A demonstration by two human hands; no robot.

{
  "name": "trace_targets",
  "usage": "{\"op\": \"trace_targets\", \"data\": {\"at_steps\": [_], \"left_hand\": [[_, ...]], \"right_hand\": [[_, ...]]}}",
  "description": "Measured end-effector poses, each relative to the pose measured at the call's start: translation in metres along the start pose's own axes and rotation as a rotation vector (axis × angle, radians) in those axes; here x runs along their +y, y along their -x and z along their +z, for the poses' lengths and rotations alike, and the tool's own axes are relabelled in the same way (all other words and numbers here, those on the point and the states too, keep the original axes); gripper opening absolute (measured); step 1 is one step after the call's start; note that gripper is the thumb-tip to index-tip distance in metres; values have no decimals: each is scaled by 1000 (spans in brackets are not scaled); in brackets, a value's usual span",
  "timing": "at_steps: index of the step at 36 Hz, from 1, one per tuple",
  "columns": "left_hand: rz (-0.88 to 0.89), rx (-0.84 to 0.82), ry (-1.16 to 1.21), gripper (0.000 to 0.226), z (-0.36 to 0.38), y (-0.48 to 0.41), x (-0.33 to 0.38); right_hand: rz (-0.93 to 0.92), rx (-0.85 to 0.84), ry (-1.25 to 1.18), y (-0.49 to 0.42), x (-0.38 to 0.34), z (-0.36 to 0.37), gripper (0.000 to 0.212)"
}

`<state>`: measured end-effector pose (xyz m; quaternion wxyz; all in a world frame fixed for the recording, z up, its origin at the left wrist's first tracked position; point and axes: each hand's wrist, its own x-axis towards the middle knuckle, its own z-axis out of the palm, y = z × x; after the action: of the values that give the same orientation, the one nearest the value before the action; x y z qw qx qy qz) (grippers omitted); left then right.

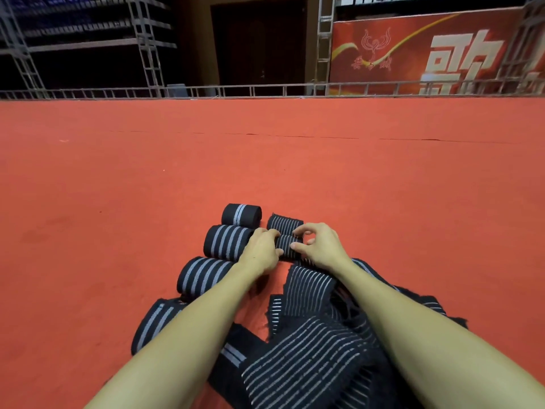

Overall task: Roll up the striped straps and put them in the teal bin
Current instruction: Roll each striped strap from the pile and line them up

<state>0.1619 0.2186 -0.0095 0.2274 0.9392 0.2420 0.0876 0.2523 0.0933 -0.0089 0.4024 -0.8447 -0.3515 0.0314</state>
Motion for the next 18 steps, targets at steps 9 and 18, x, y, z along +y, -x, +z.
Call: {"op": "trace_targets", "data": {"at_steps": [9, 18], "left_hand": [[48, -75, 4, 43, -24, 55, 22], [111, -134, 43, 31, -41, 124, 57]], "right_hand": [[-34, -216, 209, 54, -22, -59, 16], [-50, -175, 234, 122, -37, -106, 20]]}}
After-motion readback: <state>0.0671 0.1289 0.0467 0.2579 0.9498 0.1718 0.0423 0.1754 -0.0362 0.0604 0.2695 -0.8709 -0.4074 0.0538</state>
